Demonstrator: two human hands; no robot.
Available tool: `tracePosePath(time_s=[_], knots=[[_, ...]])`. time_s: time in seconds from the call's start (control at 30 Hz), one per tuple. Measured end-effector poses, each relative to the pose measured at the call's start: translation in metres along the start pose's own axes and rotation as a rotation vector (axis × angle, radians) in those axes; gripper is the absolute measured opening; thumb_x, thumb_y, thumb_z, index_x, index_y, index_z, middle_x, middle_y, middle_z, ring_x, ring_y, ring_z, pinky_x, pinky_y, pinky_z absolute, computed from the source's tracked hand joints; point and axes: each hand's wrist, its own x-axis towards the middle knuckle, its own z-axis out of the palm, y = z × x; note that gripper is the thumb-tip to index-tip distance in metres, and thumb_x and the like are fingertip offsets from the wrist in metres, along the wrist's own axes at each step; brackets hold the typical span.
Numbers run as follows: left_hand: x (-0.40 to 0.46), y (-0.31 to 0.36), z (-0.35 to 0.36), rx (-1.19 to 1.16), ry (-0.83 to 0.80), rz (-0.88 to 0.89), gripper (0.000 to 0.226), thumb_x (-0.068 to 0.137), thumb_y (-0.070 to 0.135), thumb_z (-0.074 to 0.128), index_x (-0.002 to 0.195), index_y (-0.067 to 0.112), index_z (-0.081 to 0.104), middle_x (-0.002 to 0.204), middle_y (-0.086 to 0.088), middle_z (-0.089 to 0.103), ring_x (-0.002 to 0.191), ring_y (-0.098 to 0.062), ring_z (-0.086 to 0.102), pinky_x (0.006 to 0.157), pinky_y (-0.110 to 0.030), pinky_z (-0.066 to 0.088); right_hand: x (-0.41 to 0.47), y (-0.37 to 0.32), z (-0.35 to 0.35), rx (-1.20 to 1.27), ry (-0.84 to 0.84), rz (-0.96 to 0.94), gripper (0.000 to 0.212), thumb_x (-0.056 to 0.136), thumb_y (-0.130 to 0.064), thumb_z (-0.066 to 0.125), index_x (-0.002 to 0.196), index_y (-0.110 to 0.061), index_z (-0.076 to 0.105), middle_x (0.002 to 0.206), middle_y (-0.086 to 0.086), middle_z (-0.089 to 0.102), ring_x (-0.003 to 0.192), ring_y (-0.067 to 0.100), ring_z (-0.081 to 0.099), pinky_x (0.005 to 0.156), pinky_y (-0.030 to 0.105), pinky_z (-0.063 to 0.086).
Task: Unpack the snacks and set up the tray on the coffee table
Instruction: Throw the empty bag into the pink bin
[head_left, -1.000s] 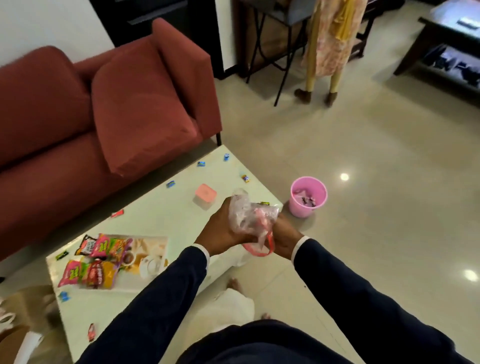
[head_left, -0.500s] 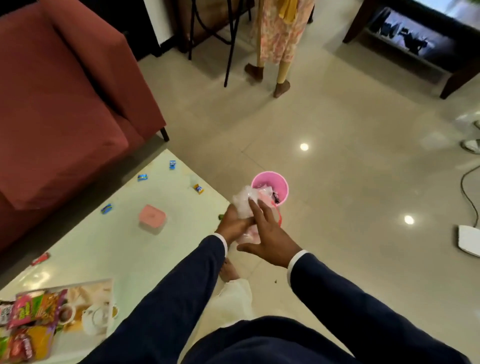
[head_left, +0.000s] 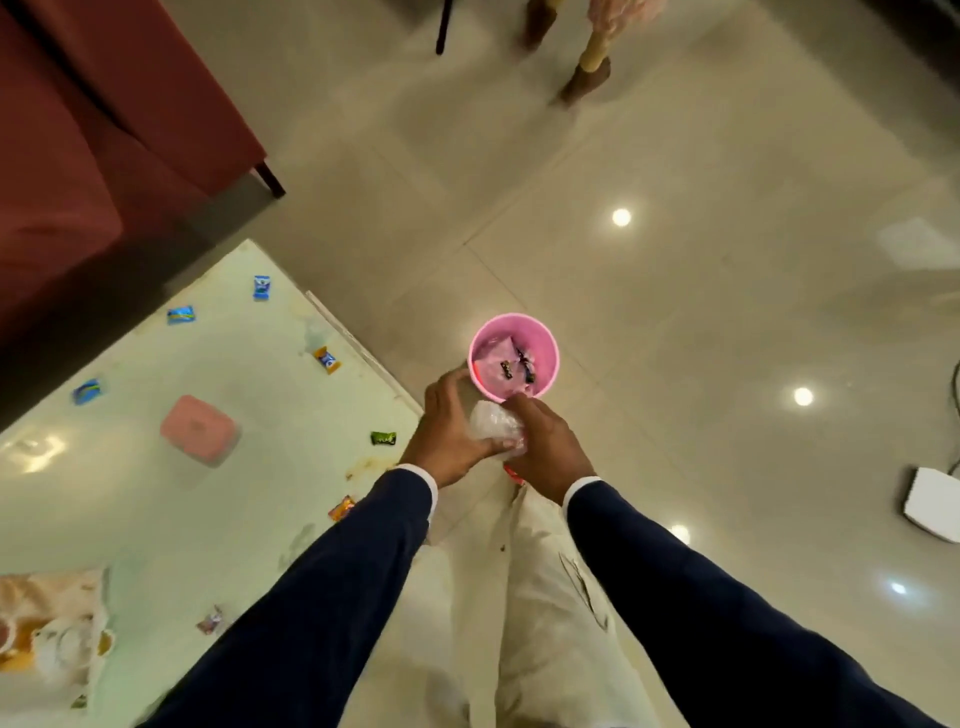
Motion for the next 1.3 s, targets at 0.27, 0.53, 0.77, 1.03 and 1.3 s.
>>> tracePosePath(time_s=[0.27,0.53,0.77,1.03,1.3], knots=[[0.143,-0.035,0.066,0.115,0.161,-0.050,0.060,0.065,0.016,0.096,0.115,0.018,0.063,0.118,-0.001,0.055,0.102,-0.023,0.062,0.085,-0.033,0.052,0.109,0.112,-0.024,0.264,-0.277,-0.028,0.076,0.077,-0.003,0.075,0.144,-0.027,0.045,0.153,0.002,0.033,0.142,0.025,0.036,0.117,0.043,0.038],[0.231,-0.054,0.142,-0.094,0.362,-0.111,0.067,0.070,0.028,0.095,0.121,0.019,0.053,0.121,0.006,0.053,0.102,-0.013,0.057,0.082,-0.029,0.054,0.214,0.185,-0.003,0.454,-0.183,0.369,0.054,0.088,-0.052,0.069,0.137,-0.035,0.053,0.132,0.009,0.057,0.113,0.028,0.064,0.091,0.049,0.060],[0.267,-0.108,0.125,0.185,0.057,-0.029,0.062,0.091,0.013,0.073,0.148,0.015,0.048,0.150,-0.009,0.050,0.136,-0.027,0.051,0.109,-0.037,0.044,0.294,0.240,0.041,0.033,-0.108,0.147,0.044,0.077,-0.014,0.077,0.116,-0.024,0.063,0.135,0.004,0.044,0.099,0.021,0.057,0.076,0.017,0.050],[0.288,-0.147,0.108,0.615,0.187,0.089,0.051,0.089,0.014,0.066,0.138,0.015,0.056,0.150,-0.009,0.049,0.142,-0.030,0.047,0.109,-0.049,0.043,0.351,0.290,0.111,-0.517,-0.219,-0.030,0.047,0.092,-0.015,0.063,0.136,-0.017,0.049,0.152,0.014,0.037,0.117,0.038,0.059,0.089,0.049,0.057],[0.298,-0.135,0.108,0.866,0.153,0.040,0.076,0.097,0.024,0.058,0.163,0.017,0.021,0.171,-0.011,0.019,0.158,-0.032,0.021,0.125,-0.061,0.020,0.363,0.277,0.100,-0.625,-0.497,0.086,0.063,0.093,-0.015,0.054,0.150,-0.012,0.028,0.157,0.021,0.029,0.122,0.049,0.056,0.098,0.057,0.051]])
